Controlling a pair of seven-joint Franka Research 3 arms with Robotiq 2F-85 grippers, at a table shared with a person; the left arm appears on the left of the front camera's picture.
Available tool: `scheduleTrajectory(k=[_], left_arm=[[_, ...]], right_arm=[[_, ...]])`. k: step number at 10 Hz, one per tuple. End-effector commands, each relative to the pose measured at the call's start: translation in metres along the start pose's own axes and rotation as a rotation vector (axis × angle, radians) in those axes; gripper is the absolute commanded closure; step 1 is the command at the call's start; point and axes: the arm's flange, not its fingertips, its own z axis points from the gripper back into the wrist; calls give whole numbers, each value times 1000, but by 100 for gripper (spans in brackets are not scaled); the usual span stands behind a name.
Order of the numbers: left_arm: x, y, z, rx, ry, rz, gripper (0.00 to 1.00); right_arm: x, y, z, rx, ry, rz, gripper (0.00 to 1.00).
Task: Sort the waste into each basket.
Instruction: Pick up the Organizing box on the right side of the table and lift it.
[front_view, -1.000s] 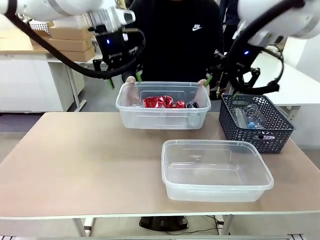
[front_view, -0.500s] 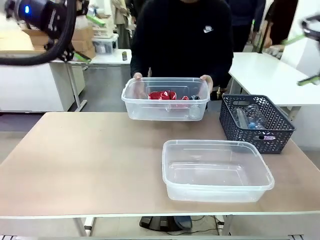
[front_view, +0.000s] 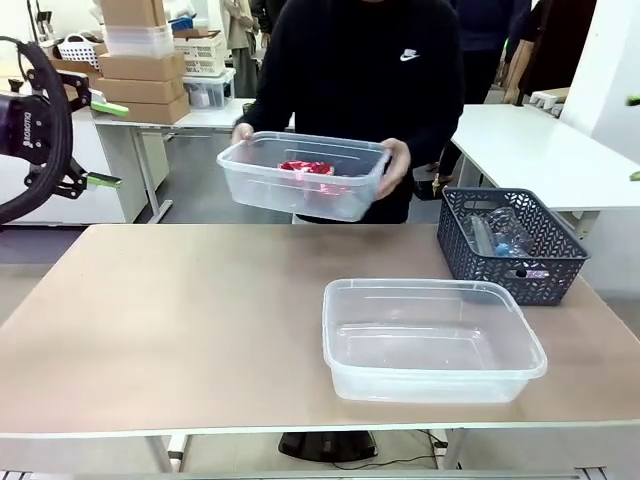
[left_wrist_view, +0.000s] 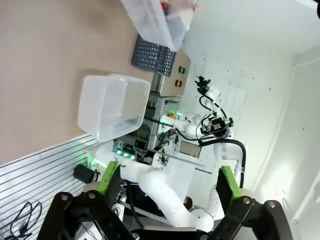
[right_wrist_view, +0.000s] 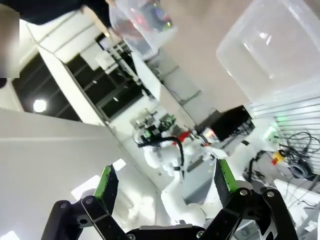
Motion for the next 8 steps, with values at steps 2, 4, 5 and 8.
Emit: scheduleTrajectory(k=[2, 4, 5, 8], left_arm=[[9, -15, -5, -31, 49, -5, 0], [-9, -25, -81, 170, 170, -32, 0], [-26, -29, -151, 247, 263, -29, 0], [-84, -3, -329, 565, 385, -49, 0]], right_arm=[[-7, 6, 1, -41, 20, 42, 0], [-18, -4, -29, -306, -61, 232, 0], [-24, -22, -42, -503, -71, 299, 0], [-4, -111, -88, -649, -210, 280, 0]])
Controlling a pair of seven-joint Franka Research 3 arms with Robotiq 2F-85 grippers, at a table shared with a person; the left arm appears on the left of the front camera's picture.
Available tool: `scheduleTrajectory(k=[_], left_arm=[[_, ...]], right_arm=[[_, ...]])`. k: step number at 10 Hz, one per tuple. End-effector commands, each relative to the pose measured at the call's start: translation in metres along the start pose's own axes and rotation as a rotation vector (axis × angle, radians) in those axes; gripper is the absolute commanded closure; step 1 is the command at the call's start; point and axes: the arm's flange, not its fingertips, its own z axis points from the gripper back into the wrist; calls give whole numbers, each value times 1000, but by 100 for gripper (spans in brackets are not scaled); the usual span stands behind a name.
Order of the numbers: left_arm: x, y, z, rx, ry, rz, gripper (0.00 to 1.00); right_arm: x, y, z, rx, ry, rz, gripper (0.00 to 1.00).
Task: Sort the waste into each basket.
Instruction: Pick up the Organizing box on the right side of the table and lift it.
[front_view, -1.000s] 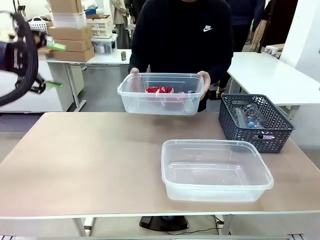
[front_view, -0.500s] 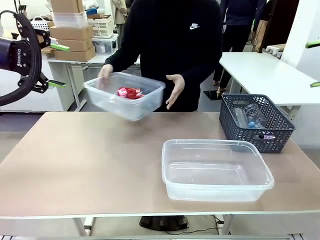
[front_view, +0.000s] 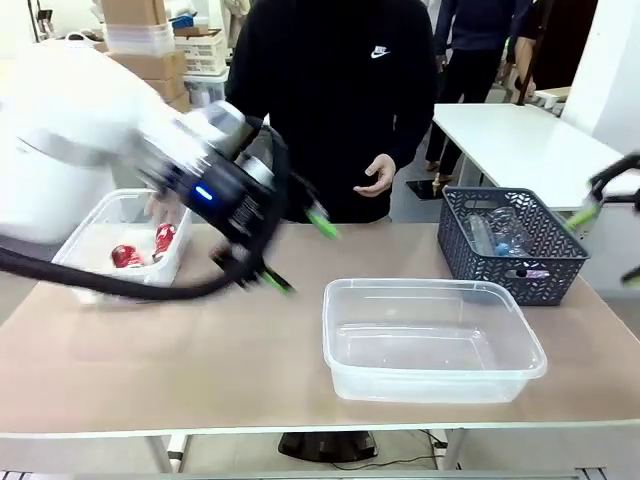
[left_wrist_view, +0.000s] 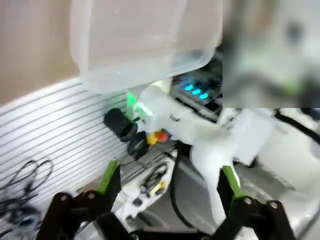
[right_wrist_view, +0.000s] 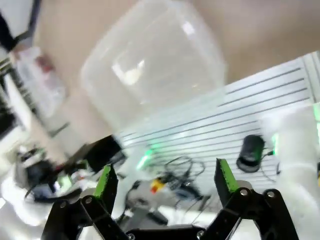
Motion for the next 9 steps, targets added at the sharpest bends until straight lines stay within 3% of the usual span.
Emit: scheduleTrajectory(k=[1, 2, 3, 4, 5, 6, 8, 9], left_arm=[[48, -5, -40, 185, 0, -11, 0], [52, -7, -27, 137, 113, 6, 0], [5, -7, -51, 92, 23, -16, 0], [5, -7, -51, 92, 23, -16, 0], [31, -2, -69, 134, 68, -10, 0], [37, -3, -71, 294, -43, -48, 0], [48, 0, -80, 534, -180, -62, 0], [49, 3, -89, 638, -273, -78, 0]], right_arm=[[-4, -35, -62, 106, -142, 34, 0], [0, 0, 0, 0, 0, 0, 0], [0, 0, 0, 0, 0, 0, 0], [0, 0, 0, 0, 0, 0, 0], [-3, -20, -30, 4, -46, 12, 0], [2, 8, -64, -99, -25, 80, 0], [12, 35, -104, -152, 37, 201, 0], [18, 40, -120, -193, -15, 194, 0]])
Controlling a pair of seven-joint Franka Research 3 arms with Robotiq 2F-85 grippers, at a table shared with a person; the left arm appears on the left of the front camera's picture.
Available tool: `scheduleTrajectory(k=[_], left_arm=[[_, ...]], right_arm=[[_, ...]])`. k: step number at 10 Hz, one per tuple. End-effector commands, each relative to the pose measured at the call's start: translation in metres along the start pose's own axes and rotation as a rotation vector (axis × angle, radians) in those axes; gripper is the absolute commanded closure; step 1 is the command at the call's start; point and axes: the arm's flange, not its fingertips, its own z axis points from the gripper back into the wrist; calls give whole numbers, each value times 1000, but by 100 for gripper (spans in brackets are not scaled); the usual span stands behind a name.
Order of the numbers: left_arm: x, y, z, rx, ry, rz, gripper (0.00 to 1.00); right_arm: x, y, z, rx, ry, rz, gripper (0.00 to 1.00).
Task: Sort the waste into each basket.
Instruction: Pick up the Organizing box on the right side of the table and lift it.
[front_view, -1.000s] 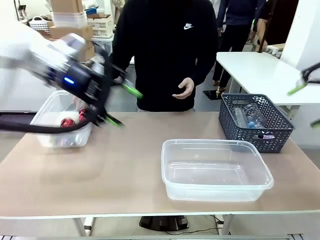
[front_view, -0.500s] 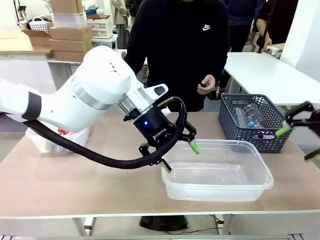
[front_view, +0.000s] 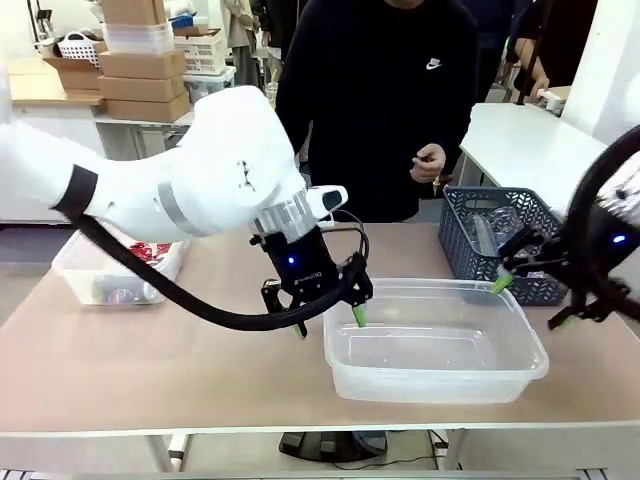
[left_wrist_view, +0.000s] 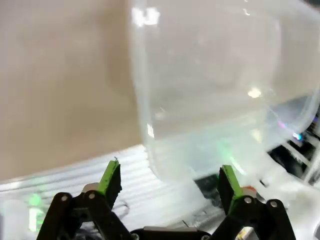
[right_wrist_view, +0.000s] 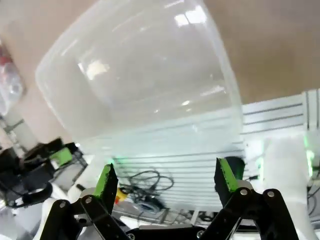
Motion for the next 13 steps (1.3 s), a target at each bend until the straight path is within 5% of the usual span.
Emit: scheduleTrajectory(k=[1, 4, 7, 9, 10, 11, 12, 13], left_arm=[[2, -12, -15, 200, -145, 75, 0], [8, -11, -28, 190, -122, 88, 0], [11, -10, -38, 178, -87, 99, 0], [12, -10, -45, 183, -70, 111, 0], [12, -9, -46, 188, -85, 110, 60], [11, -8, -46, 189, -92, 113, 60], [11, -8, -46, 185, -97, 110, 100], [10, -7, -46, 188, -102, 110, 65]], right_arm=[[18, 0, -35, -128, -111, 13, 0], [27, -10, -69, -367, -221, 76, 0], [27, -21, -71, -362, -285, 145, 0], [30, -28, -88, -362, -227, 171, 0], [29, -30, -87, -348, -220, 174, 41], [28, -32, -85, -336, -192, 188, 58], [27, -34, -85, -336, -178, 199, 99], [27, -34, -85, -347, -161, 209, 100]])
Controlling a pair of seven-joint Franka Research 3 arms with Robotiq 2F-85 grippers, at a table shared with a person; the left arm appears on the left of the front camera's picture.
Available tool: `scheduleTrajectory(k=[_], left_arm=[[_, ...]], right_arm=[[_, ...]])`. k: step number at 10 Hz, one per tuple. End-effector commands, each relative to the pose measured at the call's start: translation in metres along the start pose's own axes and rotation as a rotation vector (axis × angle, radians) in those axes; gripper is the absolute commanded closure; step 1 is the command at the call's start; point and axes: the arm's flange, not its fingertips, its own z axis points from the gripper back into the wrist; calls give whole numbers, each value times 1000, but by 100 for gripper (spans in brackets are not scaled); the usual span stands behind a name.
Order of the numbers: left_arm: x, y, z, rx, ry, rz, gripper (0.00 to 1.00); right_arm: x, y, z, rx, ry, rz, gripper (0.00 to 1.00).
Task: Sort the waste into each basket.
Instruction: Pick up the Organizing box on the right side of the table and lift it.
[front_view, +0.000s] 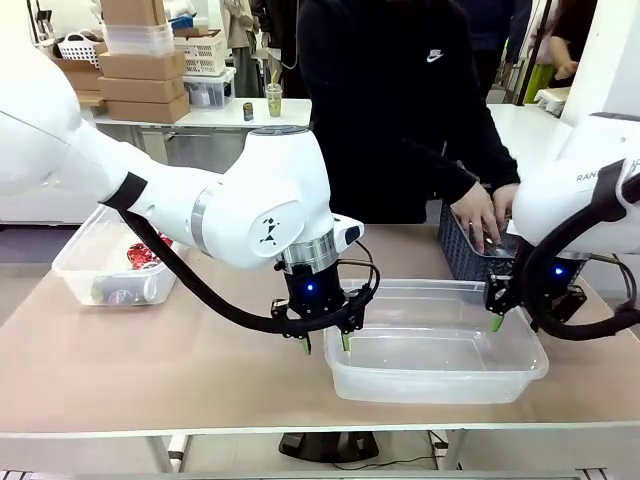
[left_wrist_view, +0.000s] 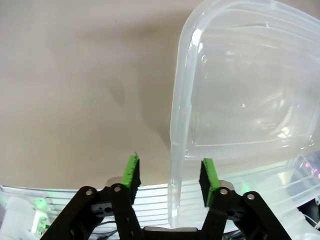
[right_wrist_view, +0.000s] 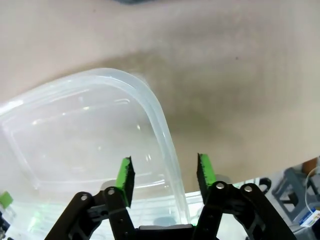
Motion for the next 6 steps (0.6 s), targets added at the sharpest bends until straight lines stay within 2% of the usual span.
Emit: scheduleTrajectory(k=[1, 3, 4, 6], left_arm=[[-1, -2, 1, 6, -33, 26, 100], [-2, -1, 1, 16, -35, 36, 100], [-3, 0, 2, 17, -33, 41, 100], [-4, 1, 4, 16, -39, 47, 100]], right_arm=[[-46, -20, -22, 12, 17, 40, 100], [-46, -21, -23, 6, 29, 46, 97], [-46, -20, -22, 4, 31, 50, 100], [-46, -20, -21, -12, 37, 58, 100]])
